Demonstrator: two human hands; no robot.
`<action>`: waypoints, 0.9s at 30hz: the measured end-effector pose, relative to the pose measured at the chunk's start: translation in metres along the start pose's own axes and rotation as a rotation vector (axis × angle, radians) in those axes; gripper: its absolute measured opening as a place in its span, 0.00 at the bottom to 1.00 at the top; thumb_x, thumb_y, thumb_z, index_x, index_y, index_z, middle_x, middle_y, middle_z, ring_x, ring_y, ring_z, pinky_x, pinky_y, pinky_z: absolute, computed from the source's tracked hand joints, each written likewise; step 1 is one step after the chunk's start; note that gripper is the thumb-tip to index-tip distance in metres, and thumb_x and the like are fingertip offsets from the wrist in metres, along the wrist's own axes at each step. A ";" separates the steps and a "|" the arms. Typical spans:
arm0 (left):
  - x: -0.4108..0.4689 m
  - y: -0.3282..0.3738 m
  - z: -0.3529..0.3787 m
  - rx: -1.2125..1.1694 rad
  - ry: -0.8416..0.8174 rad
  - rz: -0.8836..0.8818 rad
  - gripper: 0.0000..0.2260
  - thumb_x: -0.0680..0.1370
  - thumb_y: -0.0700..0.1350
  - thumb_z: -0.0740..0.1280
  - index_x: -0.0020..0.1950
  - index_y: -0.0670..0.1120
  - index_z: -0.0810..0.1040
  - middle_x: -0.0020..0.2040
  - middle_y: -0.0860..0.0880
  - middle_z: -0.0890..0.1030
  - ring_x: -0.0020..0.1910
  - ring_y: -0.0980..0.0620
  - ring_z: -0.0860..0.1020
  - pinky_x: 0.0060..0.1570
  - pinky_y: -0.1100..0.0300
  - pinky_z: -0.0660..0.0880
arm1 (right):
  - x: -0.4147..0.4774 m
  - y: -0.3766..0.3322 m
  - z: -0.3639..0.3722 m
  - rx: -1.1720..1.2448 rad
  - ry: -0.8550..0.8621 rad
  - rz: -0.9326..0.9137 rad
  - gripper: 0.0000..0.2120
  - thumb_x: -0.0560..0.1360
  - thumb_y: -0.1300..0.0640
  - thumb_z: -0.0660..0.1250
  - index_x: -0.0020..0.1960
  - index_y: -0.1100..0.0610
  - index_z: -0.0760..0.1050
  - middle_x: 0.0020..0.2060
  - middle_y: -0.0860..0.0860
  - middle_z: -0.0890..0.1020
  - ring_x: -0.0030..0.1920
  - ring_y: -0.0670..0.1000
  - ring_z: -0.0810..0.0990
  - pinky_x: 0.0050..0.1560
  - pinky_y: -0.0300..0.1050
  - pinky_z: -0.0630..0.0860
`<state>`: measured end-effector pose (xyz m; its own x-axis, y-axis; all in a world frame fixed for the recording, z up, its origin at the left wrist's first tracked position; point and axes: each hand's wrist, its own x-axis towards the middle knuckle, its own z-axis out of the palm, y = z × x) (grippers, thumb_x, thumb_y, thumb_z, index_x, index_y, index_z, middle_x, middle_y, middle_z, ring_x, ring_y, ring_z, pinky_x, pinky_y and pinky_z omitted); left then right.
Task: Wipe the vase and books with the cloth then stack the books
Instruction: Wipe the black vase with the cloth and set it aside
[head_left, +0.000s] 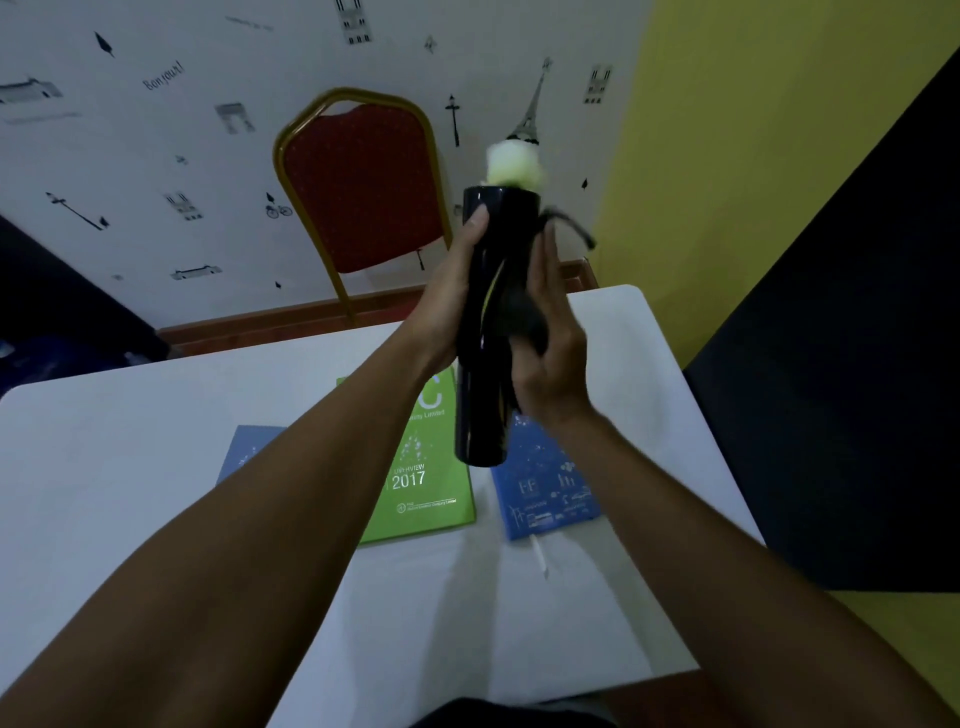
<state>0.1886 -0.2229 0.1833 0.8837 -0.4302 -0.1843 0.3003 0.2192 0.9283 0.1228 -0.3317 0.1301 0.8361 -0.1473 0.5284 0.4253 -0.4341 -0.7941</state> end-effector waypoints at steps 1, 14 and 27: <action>-0.001 -0.001 0.001 0.000 -0.019 -0.007 0.24 0.85 0.59 0.53 0.72 0.46 0.74 0.68 0.42 0.80 0.68 0.47 0.78 0.71 0.49 0.71 | 0.015 -0.001 -0.001 -0.010 0.002 0.006 0.32 0.79 0.68 0.61 0.81 0.66 0.54 0.81 0.62 0.57 0.81 0.58 0.62 0.75 0.52 0.70; 0.013 0.004 -0.002 0.123 0.222 0.154 0.32 0.76 0.66 0.64 0.66 0.40 0.75 0.57 0.43 0.83 0.52 0.52 0.85 0.50 0.59 0.82 | -0.026 0.011 0.000 -0.047 -0.160 -0.071 0.30 0.77 0.68 0.60 0.78 0.70 0.59 0.81 0.64 0.54 0.82 0.65 0.50 0.79 0.65 0.61; 0.011 -0.009 -0.005 -0.038 0.073 0.024 0.27 0.77 0.57 0.70 0.69 0.40 0.77 0.61 0.39 0.82 0.60 0.40 0.82 0.66 0.41 0.75 | -0.033 0.003 -0.007 -0.039 -0.005 0.005 0.33 0.75 0.77 0.62 0.78 0.68 0.60 0.80 0.64 0.59 0.81 0.47 0.58 0.76 0.39 0.64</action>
<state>0.1978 -0.2256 0.1712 0.9142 -0.3598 -0.1864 0.2908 0.2625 0.9201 0.0940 -0.3344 0.1123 0.8397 -0.1453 0.5232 0.4075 -0.4682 -0.7841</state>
